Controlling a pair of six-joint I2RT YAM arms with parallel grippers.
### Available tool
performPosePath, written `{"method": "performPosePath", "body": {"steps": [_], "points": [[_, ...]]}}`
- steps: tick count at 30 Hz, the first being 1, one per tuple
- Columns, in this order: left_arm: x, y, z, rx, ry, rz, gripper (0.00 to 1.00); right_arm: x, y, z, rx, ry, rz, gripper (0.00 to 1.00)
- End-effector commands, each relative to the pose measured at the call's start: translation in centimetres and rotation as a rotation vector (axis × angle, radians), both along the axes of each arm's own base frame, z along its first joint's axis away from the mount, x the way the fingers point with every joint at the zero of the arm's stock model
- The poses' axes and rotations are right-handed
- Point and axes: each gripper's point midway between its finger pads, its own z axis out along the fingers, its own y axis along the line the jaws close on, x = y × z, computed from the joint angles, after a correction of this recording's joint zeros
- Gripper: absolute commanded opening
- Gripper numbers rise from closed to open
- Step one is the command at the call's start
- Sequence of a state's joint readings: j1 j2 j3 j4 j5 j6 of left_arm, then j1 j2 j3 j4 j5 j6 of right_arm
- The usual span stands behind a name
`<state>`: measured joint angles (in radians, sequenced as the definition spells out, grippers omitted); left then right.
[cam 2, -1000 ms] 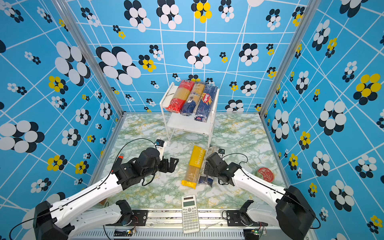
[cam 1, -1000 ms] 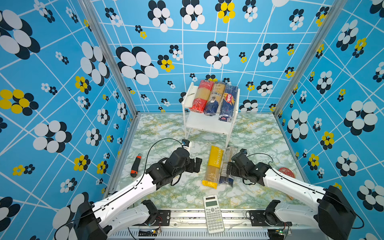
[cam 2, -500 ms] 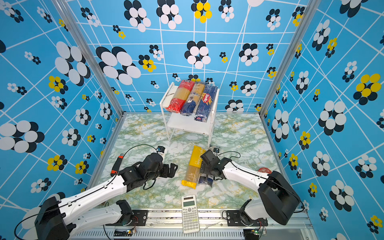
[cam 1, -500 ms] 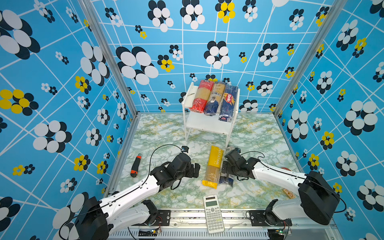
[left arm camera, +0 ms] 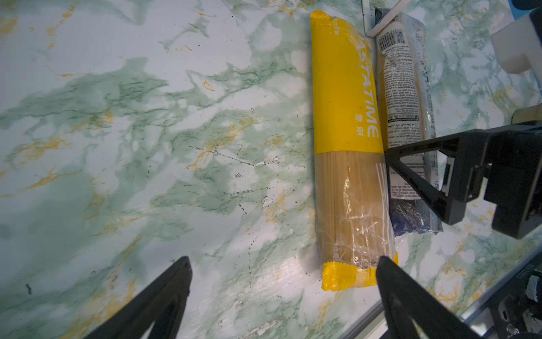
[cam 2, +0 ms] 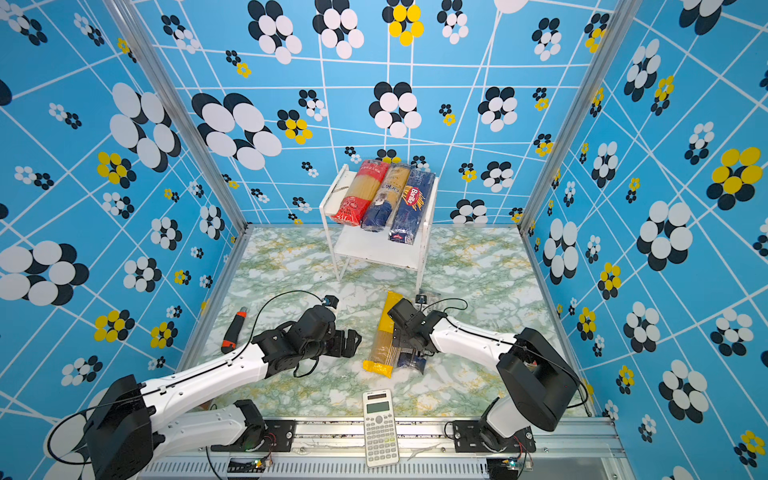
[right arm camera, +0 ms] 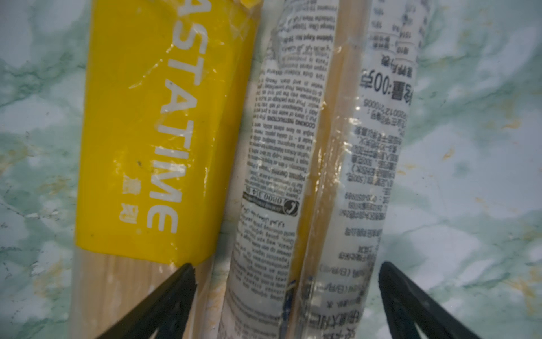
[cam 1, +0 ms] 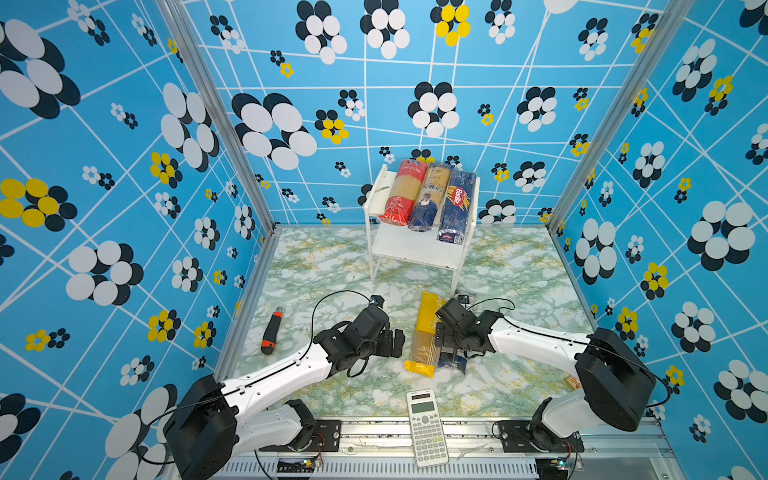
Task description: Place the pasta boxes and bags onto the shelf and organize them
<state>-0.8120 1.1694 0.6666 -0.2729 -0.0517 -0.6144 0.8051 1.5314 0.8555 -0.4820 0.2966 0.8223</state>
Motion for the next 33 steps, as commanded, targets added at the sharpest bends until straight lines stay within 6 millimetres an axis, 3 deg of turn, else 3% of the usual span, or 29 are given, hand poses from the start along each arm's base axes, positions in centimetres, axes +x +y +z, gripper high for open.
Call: {"method": "performPosePath", "body": {"steps": [1, 9, 25, 33], "points": [[-0.3, -0.4, -0.9, -0.010, 0.025, -0.007, 0.99, 0.1, -0.4, 0.5, -0.087, -0.017, 0.017, 0.99], [-0.5, -1.0, -1.9, -0.009, 0.064, -0.020, 0.99, -0.1, -0.2, 0.9, -0.154, -0.027, 0.027, 0.99], [-0.4, -1.0, -2.5, 0.006, 0.084, -0.009, 0.99, -0.4, -2.2, 2.6, -0.311, -0.067, 0.006, 0.99], [-0.5, -0.9, -2.4, 0.000, 0.087, 0.000, 0.99, -0.4, -1.6, 2.3, -0.403, -0.056, 0.027, 0.99]]}}
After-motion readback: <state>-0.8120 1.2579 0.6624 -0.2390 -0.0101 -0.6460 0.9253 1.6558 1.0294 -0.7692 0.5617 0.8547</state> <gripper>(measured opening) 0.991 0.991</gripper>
